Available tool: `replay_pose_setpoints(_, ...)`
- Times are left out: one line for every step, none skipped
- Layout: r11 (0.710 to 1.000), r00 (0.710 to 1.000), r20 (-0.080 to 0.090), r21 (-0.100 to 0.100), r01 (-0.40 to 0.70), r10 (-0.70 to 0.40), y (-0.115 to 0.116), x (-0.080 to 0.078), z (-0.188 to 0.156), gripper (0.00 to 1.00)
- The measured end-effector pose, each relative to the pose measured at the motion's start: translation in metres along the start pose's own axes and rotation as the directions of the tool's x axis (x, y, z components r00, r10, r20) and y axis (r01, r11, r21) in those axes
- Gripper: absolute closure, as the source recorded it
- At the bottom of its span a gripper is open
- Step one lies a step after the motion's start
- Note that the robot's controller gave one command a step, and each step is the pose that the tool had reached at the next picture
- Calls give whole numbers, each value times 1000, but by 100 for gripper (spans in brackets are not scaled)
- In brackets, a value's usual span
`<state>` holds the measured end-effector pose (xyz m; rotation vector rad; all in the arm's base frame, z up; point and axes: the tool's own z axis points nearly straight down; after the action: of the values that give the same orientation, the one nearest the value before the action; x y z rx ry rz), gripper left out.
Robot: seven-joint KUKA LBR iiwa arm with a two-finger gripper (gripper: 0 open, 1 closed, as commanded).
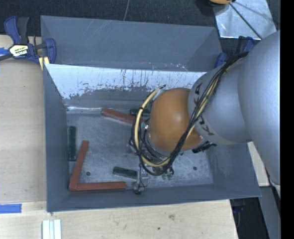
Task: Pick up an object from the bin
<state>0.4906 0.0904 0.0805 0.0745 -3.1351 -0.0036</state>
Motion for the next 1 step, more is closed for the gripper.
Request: replay_pose_setpoints(995, 995, 12, 2, 95, -95, 3, -13, 7, 100)
